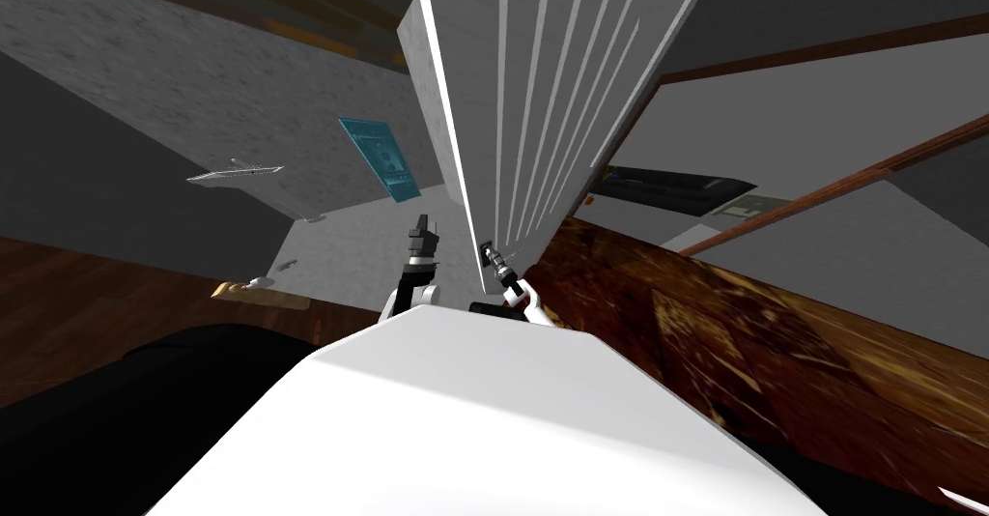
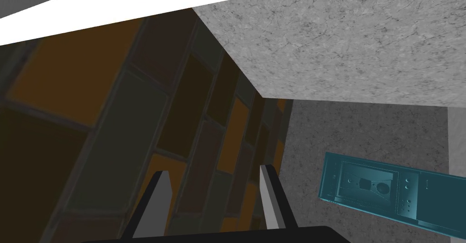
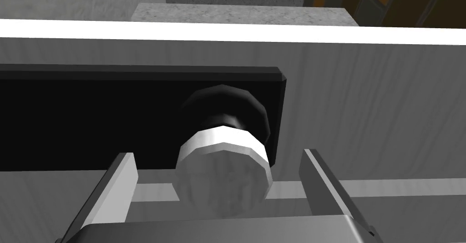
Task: Push the door open
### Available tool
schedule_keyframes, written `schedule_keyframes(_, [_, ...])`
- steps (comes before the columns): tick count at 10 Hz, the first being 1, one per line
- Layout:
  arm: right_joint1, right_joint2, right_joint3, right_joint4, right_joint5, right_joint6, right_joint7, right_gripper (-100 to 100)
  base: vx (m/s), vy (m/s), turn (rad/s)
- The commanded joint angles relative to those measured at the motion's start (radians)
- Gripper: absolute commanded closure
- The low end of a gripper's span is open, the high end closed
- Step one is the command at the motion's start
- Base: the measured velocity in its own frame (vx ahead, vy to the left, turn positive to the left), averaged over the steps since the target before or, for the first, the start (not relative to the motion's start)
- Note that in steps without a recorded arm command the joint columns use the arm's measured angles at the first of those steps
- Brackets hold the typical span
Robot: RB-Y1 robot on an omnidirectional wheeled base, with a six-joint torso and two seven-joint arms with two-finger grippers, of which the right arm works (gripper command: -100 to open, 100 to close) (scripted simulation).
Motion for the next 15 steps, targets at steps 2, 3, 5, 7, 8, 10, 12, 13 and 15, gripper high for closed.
schedule_keyframes(2, [0.000,0.000,0.000,0.000,0.000,0.000,0.000,100,0.032,0.030,-0.002])
schedule_keyframes(3, [0.000,0.000,0.000,0.000,0.000,0.000,0.000,100,-0.021,-0.025,0.009])
schedule_keyframes(5, [0.000,0.000,0.000,0.000,0.000,0.000,0.000,100,-0.020,-0.020,-0.001])
schedule_keyframes(7, [0.000,0.000,0.000,0.000,0.000,0.000,0.000,100,-0.005,-0.004,-0.003])
schedule_keyframes(8, [-0.002,-0.008,-0.019,0.009,-0.002,0.002,0.007,100,0.053,0.120,-0.039])
schedule_keyframes(10, [-0.005,-0.013,-0.035,0.015,-0.005,0.002,0.013,100,0.066,0.171,-0.060])
schedule_keyframes(12, [-0.010,-0.017,-0.062,0.024,-0.009,0.001,0.022,100,0.105,0.176,-0.043])
schedule_keyframes(13, [-0.014,-0.019,-0.078,0.030,-0.011,0.001,0.028,100,0.116,0.179,-0.055])
schedule_keyframes(15, [-0.019,-0.020,-0.104,0.039,-0.015,0.001,0.037,100,0.107,0.175,-0.036])
